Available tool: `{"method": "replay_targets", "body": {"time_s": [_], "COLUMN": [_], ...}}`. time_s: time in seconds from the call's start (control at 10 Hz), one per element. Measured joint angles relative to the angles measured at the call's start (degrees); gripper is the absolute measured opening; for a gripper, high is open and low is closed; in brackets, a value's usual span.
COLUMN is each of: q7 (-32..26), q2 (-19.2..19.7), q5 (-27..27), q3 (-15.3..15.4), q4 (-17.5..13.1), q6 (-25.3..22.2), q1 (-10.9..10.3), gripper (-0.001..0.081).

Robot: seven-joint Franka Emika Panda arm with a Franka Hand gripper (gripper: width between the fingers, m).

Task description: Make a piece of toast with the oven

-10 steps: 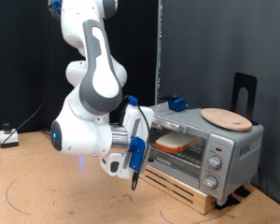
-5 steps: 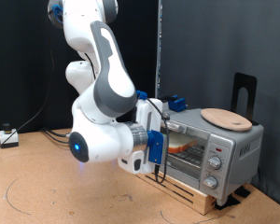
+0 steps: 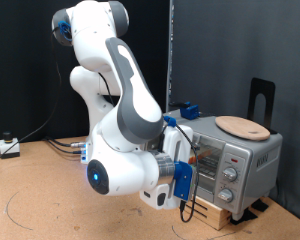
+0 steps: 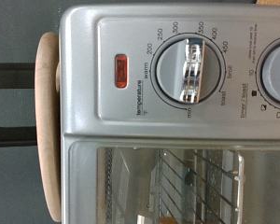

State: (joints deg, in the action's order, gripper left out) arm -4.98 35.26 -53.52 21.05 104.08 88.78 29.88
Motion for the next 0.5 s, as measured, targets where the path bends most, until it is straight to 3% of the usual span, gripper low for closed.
{"method": "replay_targets", "body": {"time_s": [0.5], "q7": [-3.14], "q2": [2.64], "q5": [2.62], "q3": [-0.07], "q4": [-0.99], "q6": [0.38], "q1": [-0.15], "gripper": [0.0807]}}
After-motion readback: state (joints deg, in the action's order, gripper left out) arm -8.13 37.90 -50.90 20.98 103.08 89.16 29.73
